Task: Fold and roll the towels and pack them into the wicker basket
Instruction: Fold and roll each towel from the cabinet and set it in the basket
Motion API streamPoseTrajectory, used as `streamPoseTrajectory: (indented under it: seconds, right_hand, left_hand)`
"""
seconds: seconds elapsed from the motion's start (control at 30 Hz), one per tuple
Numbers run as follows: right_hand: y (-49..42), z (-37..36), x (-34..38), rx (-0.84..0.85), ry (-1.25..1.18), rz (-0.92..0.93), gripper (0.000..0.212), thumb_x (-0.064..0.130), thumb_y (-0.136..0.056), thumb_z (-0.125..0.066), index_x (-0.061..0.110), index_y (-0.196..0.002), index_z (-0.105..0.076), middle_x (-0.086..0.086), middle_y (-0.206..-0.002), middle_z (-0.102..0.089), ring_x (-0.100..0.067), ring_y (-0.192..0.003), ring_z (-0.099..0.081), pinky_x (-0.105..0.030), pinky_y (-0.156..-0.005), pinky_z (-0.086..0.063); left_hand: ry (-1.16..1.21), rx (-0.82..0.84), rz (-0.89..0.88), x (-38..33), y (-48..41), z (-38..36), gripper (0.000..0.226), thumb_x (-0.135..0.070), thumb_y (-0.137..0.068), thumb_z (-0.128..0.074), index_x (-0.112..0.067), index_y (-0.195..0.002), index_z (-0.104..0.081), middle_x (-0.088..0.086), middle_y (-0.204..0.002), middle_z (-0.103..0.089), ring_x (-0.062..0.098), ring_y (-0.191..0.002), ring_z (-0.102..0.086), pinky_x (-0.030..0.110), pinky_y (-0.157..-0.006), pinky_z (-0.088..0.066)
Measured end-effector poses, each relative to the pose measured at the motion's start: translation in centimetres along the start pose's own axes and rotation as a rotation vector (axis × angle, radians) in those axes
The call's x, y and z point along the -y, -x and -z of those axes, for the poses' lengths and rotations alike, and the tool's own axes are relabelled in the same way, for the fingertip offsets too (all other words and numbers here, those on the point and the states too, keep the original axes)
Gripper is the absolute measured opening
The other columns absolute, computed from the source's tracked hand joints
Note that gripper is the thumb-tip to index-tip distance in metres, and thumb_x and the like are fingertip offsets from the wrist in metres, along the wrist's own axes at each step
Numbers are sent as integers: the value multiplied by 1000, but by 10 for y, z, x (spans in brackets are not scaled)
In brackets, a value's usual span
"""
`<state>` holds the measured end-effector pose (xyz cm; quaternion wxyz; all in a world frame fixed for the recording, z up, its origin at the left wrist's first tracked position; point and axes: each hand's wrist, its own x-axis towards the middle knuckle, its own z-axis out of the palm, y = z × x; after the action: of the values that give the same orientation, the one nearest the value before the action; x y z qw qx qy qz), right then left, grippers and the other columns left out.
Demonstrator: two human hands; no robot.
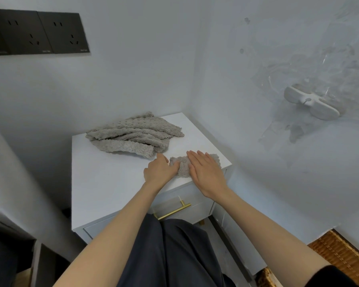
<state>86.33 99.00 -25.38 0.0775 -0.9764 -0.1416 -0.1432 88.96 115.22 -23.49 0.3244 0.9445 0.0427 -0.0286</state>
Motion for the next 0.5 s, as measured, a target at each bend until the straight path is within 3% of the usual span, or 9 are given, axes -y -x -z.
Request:
streamPoseTrajectory:
  seconds: [0.13,0.27,0.3,0.43,0.5]
  right_hand:
    - [5,2,-12,14,-6,-55,48,30,-105,-24,12,-149,-26,-3,-155,-29,-16,-144,-23,-28,-119,-6]
    - [11,6,-25,66,-98,-130,48,28,-105,-22,9,-149,-26,-6,-154,-29,-17,-143,-23,-26,-118,-9]
    - [12,8,-26,75,-139,-144,47,26,-105,-22,8,-148,-28,-7,-153,-31,-18,-142,-24,-27,-118,-11]
    - [11,12,-24,97,-225,-168,45,24,-105,-22,6,-145,-31,-8,-146,-38,-20,-137,-31,-30,-115,-21]
    - [10,15,-24,119,-247,-181,45,24,-105,-22,6,-145,-31,-8,-145,-38,-20,-136,-31,-29,-114,-21]
  left_hand:
    - [-15,21,11,-1,-1,0,47,-52,-88,-50,-14,-116,-53,3,-118,-60,26,-115,-53,37,-93,-41]
    - [6,58,35,-3,-1,1,33,-49,-87,-50,-17,-77,-53,3,-93,-63,29,-104,-56,33,-79,-37]
    - [9,68,47,-5,-1,2,34,-49,-87,-50,-17,-76,-51,4,-93,-62,29,-104,-54,34,-80,-35]
    - [45,50,84,-9,1,-1,28,-46,-88,-50,-18,-90,-50,8,-110,-60,31,-113,-46,39,-92,-31]
    - [72,39,79,-10,4,-1,25,-44,-89,-49,-19,-90,-46,8,-109,-59,31,-112,-47,39,-93,-30]
